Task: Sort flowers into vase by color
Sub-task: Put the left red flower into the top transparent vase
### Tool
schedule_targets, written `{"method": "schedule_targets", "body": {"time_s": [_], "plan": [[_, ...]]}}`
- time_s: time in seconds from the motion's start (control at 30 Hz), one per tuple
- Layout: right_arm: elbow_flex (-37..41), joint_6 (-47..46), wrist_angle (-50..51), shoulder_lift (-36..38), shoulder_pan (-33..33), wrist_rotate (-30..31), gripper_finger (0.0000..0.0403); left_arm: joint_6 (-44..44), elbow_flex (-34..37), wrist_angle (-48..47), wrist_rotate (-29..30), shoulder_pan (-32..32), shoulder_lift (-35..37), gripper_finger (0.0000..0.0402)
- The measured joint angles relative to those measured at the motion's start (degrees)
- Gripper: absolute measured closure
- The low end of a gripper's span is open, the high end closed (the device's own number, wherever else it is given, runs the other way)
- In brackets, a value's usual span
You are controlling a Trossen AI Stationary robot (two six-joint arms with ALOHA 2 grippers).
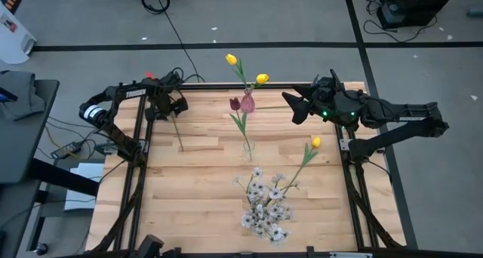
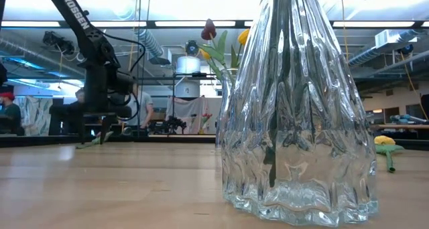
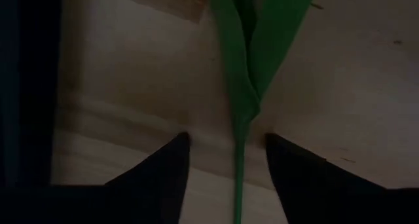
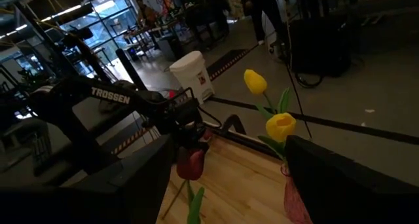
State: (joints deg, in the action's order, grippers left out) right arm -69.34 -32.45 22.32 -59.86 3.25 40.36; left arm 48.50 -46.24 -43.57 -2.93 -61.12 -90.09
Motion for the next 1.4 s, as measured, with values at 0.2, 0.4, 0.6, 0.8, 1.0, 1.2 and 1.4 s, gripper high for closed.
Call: {"method": "schedule_targets", "body": {"time_s": [0.2, 0.4, 0.6, 0.8, 1.0, 1.2, 1.4], "plan": [[0.0, 0.1, 0.0, 0.0, 0.0, 0.0, 0.0097, -0.4, -0.4, 0.8, -1.5, 0.1, 0.6, 0.0301], [0.0, 0.5, 0.0, 0.0, 0.0, 0.0, 0.0097, -1.7, -0.3, 0.6, -2.4, 0.6, 0.6, 0.0392], [0.0, 0.7, 0.0, 0.0, 0.0, 0.0, 0.0097, -1.7, -0.3, -0.1, -2.3, 0.5, 0.6, 0.0398], [0.0, 0.7, 0.0, 0.0, 0.0, -0.3, 0.0097, -1.7, -0.4, -0.1, -2.6, 0.6, 1.7, 0.0399], [0.0, 0.7, 0.0, 0.0, 0.0, -1.5, 0.0097, -2.7, -0.4, -0.3, -3.1, 0.5, 1.7, 0.0375], [0.0, 0.7, 0.0, 0.0, 0.0, -1.5, 0.0097, -2.0, -0.5, -0.6, -2.7, 0.5, 1.7, 0.0318], [0.0, 0.5, 0.0, 0.0, 0.0, -1.8, 0.0097, -1.8, -0.5, -1.1, -0.2, 0.5, 1.7, 0.0271]]}}
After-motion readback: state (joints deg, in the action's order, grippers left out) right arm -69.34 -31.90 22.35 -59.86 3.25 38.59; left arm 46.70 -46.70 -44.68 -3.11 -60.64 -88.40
